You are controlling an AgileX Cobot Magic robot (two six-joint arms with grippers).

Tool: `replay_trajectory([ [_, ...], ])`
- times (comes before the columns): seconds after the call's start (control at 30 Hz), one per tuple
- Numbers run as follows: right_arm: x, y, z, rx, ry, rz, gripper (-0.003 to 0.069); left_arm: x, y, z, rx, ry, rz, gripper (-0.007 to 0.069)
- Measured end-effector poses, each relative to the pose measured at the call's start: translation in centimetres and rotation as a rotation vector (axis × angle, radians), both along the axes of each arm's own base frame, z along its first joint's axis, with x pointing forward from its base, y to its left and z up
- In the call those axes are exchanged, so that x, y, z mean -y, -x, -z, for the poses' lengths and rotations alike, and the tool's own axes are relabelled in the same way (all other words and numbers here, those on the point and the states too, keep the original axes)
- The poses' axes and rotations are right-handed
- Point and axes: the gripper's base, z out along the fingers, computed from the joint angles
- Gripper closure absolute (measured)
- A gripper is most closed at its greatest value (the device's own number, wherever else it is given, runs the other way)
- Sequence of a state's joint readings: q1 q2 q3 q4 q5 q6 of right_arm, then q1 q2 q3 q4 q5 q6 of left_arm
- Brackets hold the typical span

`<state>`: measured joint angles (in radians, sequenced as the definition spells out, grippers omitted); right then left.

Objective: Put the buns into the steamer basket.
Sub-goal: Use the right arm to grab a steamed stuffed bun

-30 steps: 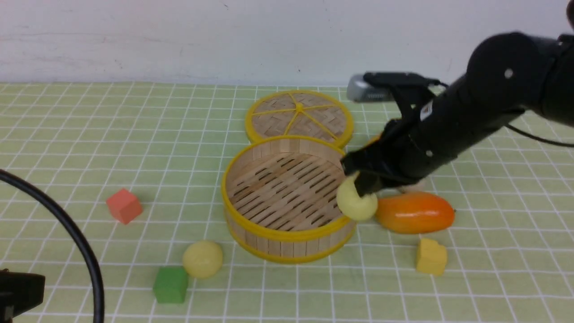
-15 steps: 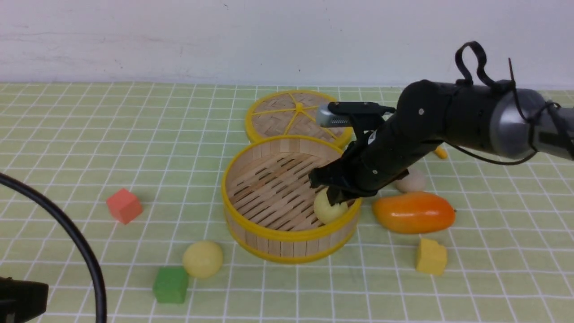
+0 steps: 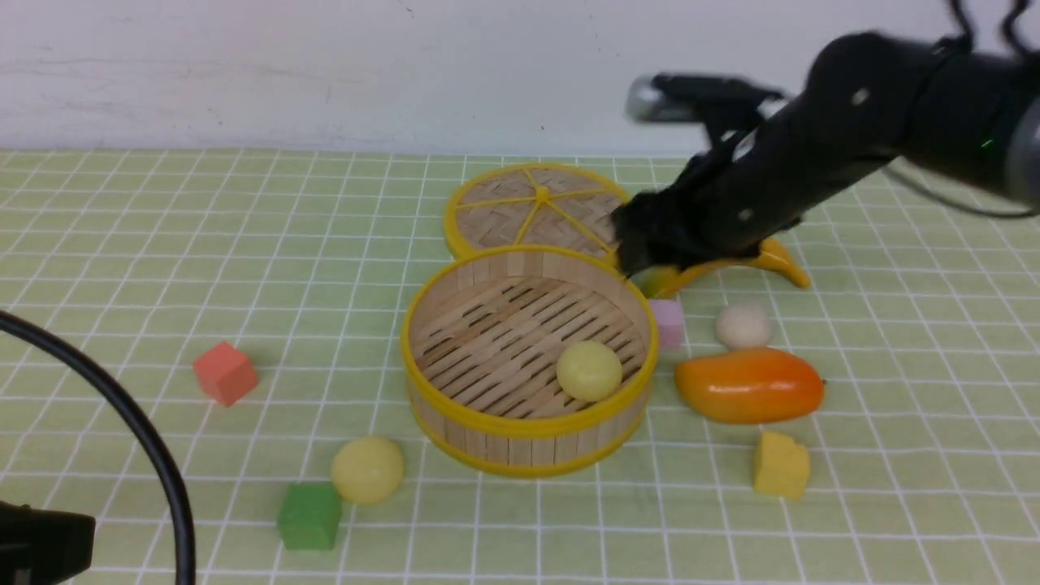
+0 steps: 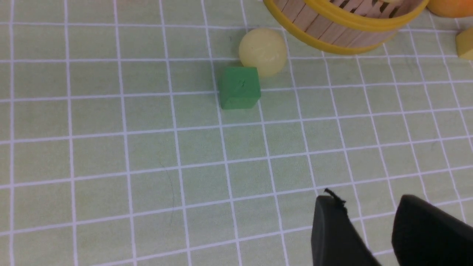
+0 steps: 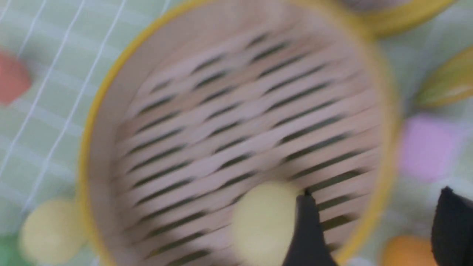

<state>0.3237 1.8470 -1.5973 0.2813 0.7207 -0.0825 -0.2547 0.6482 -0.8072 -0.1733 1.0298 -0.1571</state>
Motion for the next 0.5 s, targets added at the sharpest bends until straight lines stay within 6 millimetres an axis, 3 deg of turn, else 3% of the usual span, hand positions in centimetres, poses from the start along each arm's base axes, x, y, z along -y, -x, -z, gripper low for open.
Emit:
replay_trajectory([
  [0.1, 3.5, -1.4, 0.1, 0.035, 0.052, 0.075, 0.0217, 0.0, 0.0, 0.0, 0.003, 0.001, -0.001, 0.0386],
  [0.23, 6.3, -3.2, 2.7, -0.011, 0.084, 0.141, 0.0242, 0.0, 0.0, 0.0, 0.005, 0.002, -0.001, 0.0386],
  [0.33, 6.8, -4.3, 5.3, -0.047, 0.094, 0.159, 0.0286, 0.0, 0.0, 0.0, 0.006, 0.005, 0.0, 0.0386],
  [0.5, 6.7, -5.3, 7.7, -0.056, 0.099, 0.169, 0.0361, 0.0, 0.0, 0.0, 0.005, 0.006, 0.0, 0.0386],
])
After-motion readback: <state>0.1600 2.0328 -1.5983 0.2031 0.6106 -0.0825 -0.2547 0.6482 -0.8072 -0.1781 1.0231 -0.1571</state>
